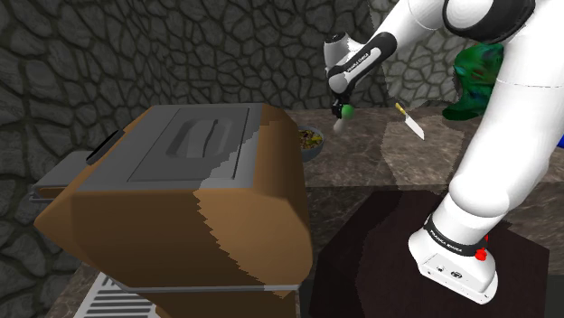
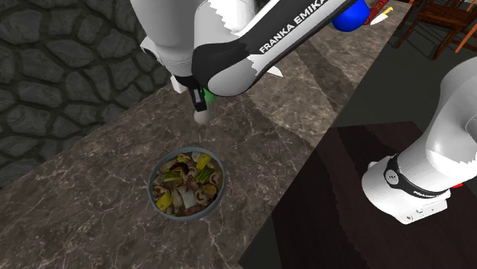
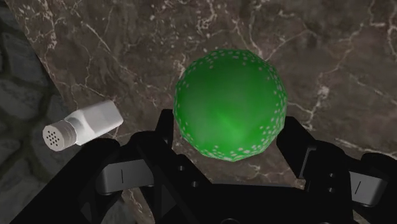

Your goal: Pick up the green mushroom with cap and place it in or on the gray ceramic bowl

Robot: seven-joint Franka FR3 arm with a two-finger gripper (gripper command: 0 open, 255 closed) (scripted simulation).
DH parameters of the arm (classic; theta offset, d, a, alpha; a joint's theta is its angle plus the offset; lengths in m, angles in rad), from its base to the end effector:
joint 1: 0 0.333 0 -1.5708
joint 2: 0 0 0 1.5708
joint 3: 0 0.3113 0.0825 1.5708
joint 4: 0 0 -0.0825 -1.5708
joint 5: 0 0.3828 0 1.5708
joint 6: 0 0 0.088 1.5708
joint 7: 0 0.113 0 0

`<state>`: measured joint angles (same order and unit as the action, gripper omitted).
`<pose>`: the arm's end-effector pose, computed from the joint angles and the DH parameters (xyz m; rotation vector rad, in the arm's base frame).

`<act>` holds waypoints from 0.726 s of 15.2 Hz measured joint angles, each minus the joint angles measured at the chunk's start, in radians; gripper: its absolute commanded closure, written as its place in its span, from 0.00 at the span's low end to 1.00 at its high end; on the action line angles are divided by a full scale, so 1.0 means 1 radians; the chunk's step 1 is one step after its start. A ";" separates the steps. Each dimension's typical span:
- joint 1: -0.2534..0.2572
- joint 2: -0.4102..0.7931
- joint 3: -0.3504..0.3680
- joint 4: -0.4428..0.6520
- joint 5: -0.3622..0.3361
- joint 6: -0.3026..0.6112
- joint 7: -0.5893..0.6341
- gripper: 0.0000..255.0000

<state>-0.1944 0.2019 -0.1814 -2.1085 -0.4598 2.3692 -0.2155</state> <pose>0.5350 -0.2169 0.3201 2.7654 0.2324 -0.0746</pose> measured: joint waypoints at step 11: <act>0.005 -0.081 0.008 0.050 0.030 -0.125 -0.054 1.00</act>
<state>-0.1898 0.1204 -0.1738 -2.0585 -0.4294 2.2443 -0.2699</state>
